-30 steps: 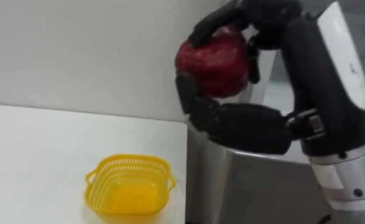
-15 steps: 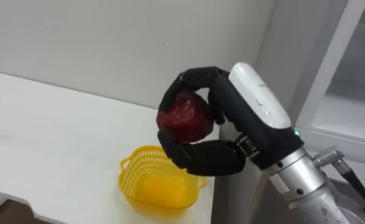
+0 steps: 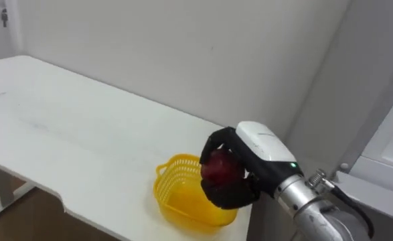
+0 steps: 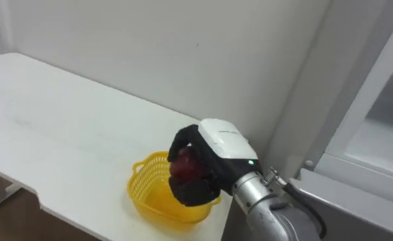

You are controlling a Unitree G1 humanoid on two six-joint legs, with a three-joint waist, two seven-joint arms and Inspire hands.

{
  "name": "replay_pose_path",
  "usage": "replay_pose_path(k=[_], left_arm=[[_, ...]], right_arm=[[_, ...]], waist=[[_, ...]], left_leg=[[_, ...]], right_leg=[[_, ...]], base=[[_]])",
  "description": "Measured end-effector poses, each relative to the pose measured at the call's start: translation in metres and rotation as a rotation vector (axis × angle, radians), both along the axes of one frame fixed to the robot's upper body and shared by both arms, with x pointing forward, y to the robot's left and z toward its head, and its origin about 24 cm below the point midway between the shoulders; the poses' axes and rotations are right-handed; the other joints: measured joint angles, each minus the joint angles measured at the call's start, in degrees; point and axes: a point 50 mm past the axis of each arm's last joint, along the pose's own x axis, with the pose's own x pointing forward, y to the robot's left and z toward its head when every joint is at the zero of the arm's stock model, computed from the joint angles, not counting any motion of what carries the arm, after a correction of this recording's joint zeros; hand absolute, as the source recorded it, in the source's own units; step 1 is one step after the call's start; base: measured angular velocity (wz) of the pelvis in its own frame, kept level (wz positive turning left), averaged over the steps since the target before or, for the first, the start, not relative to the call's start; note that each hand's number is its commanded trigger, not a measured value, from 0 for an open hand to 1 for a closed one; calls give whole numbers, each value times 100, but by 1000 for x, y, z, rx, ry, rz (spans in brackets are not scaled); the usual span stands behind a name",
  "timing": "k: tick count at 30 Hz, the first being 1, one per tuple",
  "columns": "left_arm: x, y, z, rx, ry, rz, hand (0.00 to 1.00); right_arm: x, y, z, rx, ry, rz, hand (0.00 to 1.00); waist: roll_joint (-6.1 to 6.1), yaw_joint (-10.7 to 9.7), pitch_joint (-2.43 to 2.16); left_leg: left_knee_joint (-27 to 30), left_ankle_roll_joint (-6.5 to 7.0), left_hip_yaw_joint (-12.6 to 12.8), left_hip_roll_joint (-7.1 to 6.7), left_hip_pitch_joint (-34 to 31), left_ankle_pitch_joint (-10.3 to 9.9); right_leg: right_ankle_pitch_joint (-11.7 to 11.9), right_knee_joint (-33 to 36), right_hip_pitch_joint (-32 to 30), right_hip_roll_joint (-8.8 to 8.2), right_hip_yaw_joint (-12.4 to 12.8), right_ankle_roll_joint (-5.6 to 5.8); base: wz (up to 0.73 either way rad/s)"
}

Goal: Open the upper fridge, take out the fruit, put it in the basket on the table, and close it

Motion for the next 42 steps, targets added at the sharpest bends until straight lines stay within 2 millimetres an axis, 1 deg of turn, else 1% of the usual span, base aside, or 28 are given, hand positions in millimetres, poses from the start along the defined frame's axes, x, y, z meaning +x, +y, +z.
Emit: replay_pose_path(k=[1,2,3,4,7,9,11,13,17,19,21,26,28,32,34,36,37,38,39,42], left_arm=[[-1,2,1,-1,5,-2,0],[-4,4,1,3,14,0,0],[-4,6,2,6,16,-1,0],[-5,8,2,11,21,0,0],[-6,10,3,19,31,3,0],[-7,10,3,16,36,4,0],[-6,10,3,6,38,0,0],[-5,11,4,2,33,-3,0],[0,11,4,6,25,-33,0],[-2,11,4,-2,33,-34,0],[-1,10,4,-5,31,-36,0],[6,11,5,2,5,-39,0],[9,11,6,4,-6,-34,0],[16,13,7,21,-29,-30,0],[16,13,7,24,-30,-29,0],[15,13,7,25,-29,-27,0],[14,13,7,26,-28,-26,0],[14,13,7,31,-28,-25,0],[13,13,7,32,-28,-25,0],[12,12,6,31,-25,-23,0]], right_arm=[[2,-2,-5,-7,21,-12,100],[3,-4,-9,-15,40,-19,100],[3,-6,-11,-19,49,-25,100],[5,-9,-15,-27,68,-38,100],[7,-14,-22,-40,100,-65,100],[7,-15,-23,-42,103,-71,100],[9,-18,-24,-45,112,-83,100],[11,-18,-26,-48,126,-88,100],[13,-15,-22,-54,110,-74,100],[14,-17,-20,-59,104,-75,100],[14,-19,-20,-66,102,-76,100],[14,-27,-20,-84,107,-91,100],[15,-30,-24,-82,125,-101,100],[15,-34,-33,-78,170,-115,100],[16,-35,-33,-76,173,-119,100],[16,-35,-34,-66,178,-119,100],[16,-35,-33,-61,179,-119,43],[17,-35,-32,-50,178,-117,24],[17,-35,-31,-48,176,-117,0],[20,-36,-28,-15,185,-122,0]], waist=[[-35,15,4],[-85,71,-16],[-89,103,0],[-122,121,0],[-194,165,-18],[-219,208,-1],[-247,273,26],[-273,360,41],[-334,404,39],[-338,407,38],[-340,410,36],[-334,406,41],[-323,452,47],[-337,522,35],[-357,537,23],[-359,537,22],[-363,536,21],[-373,536,15],[-382,536,7],[-382,575,13]], left_leg=[[6,-2,-12,-7,-27,1],[-1,-4,-18,-9,-77,1],[-6,-5,-25,-11,-95,1],[3,-5,-71,-21,-132,0],[82,-11,-154,-44,-244,5],[122,-13,-177,-57,-295,7],[178,-13,-278,-82,-381,7],[191,-15,-295,-82,-405,9],[258,-21,-383,-90,-489,11],[304,-22,-415,-95,-490,12],[309,-22,-419,-96,-492,12],[270,-22,-417,-99,-507,10],[267,-22,-409,-92,-495,11],[266,-32,-413,-90,-526,18],[270,-39,-417,-90,-587,25],[276,-39,-419,-90,-593,26],[275,-40,-423,-90,-605,26],[270,-40,-423,-88,-638,26],[272,-40,-423,-88,-670,26],[322,-40,-423,-89,-681,32]], right_leg=[[0,2,-16,-4,-3,0],[0,12,-43,-7,-24,0],[0,12,-53,-7,-31,0],[0,12,-65,-12,-70,0],[0,12,-108,-27,-135,0],[1,12,-130,-35,-168,-1],[1,12,-142,-52,-287,-1],[1,9,-154,-52,-300,-1],[1,-7,-165,-54,-386,-1],[1,-6,-157,-60,-447,-2],[1,-6,-149,-62,-451,-2],[2,-5,-151,-70,-516,-1],[2,-4,-155,-71,-519,-1],[3,1,-197,-73,-541,-3],[6,4,-257,-77,-582,-8],[6,3,-264,-75,-583,-9],[6,1,-265,-73,-588,-9],[6,1,-288,-72,-589,-9],[6,2,-315,-72,-590,-9],[9,1,-339,-79,-589,-12]], base=[[0],[0],[4],[10],[17],[11],[20],[11],[16],[11],[3],[0],[0],[0],[0],[0],[0],[0],[0],[0]])
